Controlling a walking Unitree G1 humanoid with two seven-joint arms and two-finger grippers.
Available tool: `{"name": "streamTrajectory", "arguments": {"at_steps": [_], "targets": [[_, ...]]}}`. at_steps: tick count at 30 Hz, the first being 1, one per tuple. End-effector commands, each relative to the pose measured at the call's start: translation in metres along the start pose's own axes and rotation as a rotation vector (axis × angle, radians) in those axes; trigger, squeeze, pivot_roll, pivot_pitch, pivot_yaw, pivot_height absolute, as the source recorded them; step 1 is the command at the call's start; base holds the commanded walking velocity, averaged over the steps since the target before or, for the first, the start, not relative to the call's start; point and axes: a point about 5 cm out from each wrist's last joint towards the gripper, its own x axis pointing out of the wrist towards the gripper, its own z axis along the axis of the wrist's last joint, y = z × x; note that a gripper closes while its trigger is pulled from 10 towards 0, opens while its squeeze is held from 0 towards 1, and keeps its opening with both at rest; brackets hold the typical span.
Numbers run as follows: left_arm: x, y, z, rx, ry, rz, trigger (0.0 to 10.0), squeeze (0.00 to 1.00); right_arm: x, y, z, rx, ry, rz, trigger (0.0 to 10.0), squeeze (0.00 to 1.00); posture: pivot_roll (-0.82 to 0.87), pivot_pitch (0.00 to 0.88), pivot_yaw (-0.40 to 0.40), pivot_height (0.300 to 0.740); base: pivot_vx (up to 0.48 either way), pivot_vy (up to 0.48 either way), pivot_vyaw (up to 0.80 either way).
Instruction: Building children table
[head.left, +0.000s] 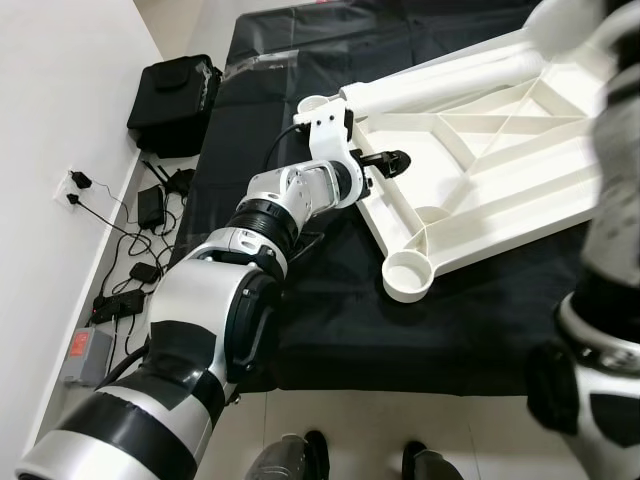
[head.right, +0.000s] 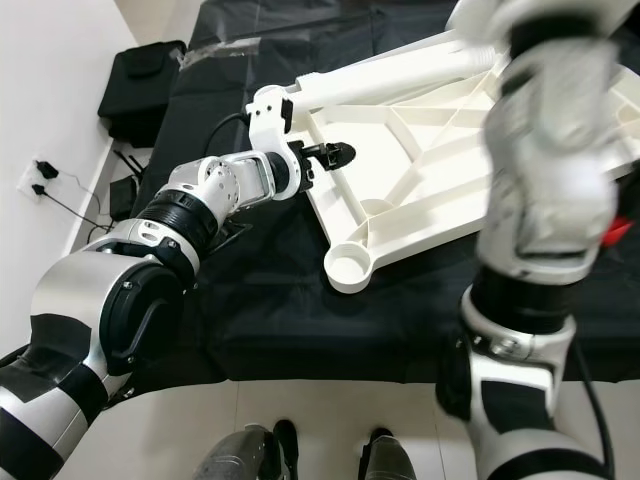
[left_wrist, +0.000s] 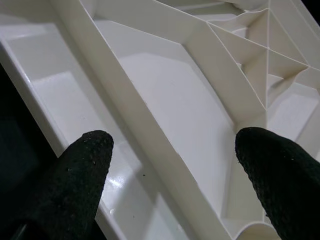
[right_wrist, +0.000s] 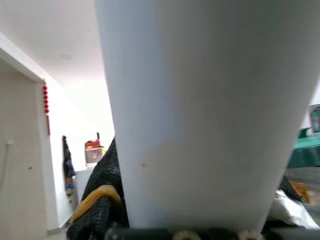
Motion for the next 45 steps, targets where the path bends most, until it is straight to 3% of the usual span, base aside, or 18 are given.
{"name": "streamTrajectory", "arguments": {"at_steps": [1,4,6,9,16,17,18,22,23,24,25,26,28,30,35,39,44,45], "targets": [[0.000,0.019,-0.026,-0.037,0.121,0.094,10.0,0.00,0.000,0.003,0.001,-0.001,0.002,0.012,10.0,0.00,0.08,0.333,0.157,0.740,0.000,0.000,0.00],[-0.002,0.030,-0.036,-0.043,0.165,0.175,10.0,0.00,-0.001,-0.001,-0.004,0.001,0.022,-0.006,10.0,0.00,0.09,0.330,0.154,0.740,0.000,0.000,0.00],[-0.005,0.043,-0.043,-0.154,0.179,0.260,10.0,0.00,-0.002,-0.001,-0.007,0.002,0.040,-0.009,10.0,0.00,0.08,0.331,0.156,0.740,0.000,0.000,0.00],[-0.009,0.059,-0.049,-0.239,0.190,0.358,10.0,0.00,-0.001,0.000,-0.008,0.002,0.048,-0.002,10.0,0.00,0.09,0.330,0.148,0.740,0.000,0.000,0.00],[-0.024,0.098,-0.057,-0.236,0.211,0.536,10.0,0.00,-0.001,0.001,-0.009,0.010,0.054,0.002,10.0,0.00,0.11,0.318,0.133,0.740,0.000,0.000,0.00],[-0.036,0.124,-0.061,-0.229,0.223,0.623,10.0,0.00,0.000,0.001,-0.011,0.014,0.058,0.004,10.0,0.00,0.11,0.313,0.129,0.740,0.000,0.000,0.00],[-0.042,0.133,-0.063,-0.226,0.235,0.654,10.0,0.00,0.000,0.000,-0.012,0.019,0.059,0.004,10.0,0.00,0.12,0.311,0.125,0.740,0.000,0.000,0.00],[-0.045,0.138,-0.065,-0.224,0.243,0.669,10.0,0.00,0.001,0.000,-0.013,0.022,0.060,0.003,10.0,0.00,0.12,0.311,0.125,0.740,0.000,0.000,0.00],[-0.054,0.153,-0.070,-0.247,0.260,0.719,10.0,0.00,0.002,-0.001,-0.012,0.033,0.059,-0.005,10.0,0.00,0.13,0.306,0.121,0.740,0.000,0.000,0.00],[-0.054,0.153,-0.070,-0.247,0.260,0.719,10.0,0.00,0.002,-0.001,-0.012,0.033,0.059,-0.005,10.0,0.00,0.13,0.306,0.121,0.740,0.000,0.000,0.00],[-0.070,0.176,-0.078,-0.301,0.276,0.798,10.0,0.00,0.004,-0.002,-0.012,0.039,0.056,-0.010,10.0,0.00,0.13,0.304,0.111,0.740,0.000,0.000,0.00],[-0.070,0.176,-0.078,-0.301,0.276,0.798,10.0,0.00,0.004,-0.002,-0.012,0.039,0.056,-0.010,10.0,0.00,0.13,0.304,0.111,0.740,0.000,0.000,0.00],[-0.099,0.209,-0.090,-0.396,0.298,0.917,10.0,0.00,0.005,-0.001,-0.013,0.046,0.057,-0.007,10.0,0.00,0.13,0.304,0.095,0.740,0.000,0.000,0.00],[-0.109,0.219,-0.095,-0.413,0.317,0.954,10.0,0.00,0.005,0.000,-0.015,0.051,0.061,0.001,10.0,0.00,0.13,0.304,0.086,0.740,0.000,0.000,0.00],[-0.122,0.229,-0.100,-0.404,0.369,1.004,10.0,0.00,0.005,0.003,-0.020,0.055,0.074,0.013,10.0,0.00,0.13,0.300,0.079,0.740,0.000,0.000,0.00],[-0.146,0.246,-0.093,-0.293,0.429,1.167,10.0,0.00,0.004,0.006,-0.027,0.074,0.093,0.023,10.0,0.00,0.14,0.285,0.063,0.740,0.000,0.000,0.00],[-0.159,0.254,-0.090,-0.232,0.448,1.231,10.0,0.00,0.004,0.007,-0.028,0.075,0.094,0.026,10.0,0.00,0.14,0.286,0.059,0.740,0.000,0.000,0.00],[-0.174,0.263,-0.089,-0.198,0.464,1.280,10.0,0.00,0.005,0.008,-0.029,0.078,0.094,0.031,10.0,0.00,0.14,0.284,0.053,0.740,0.000,0.000,0.00]]}}
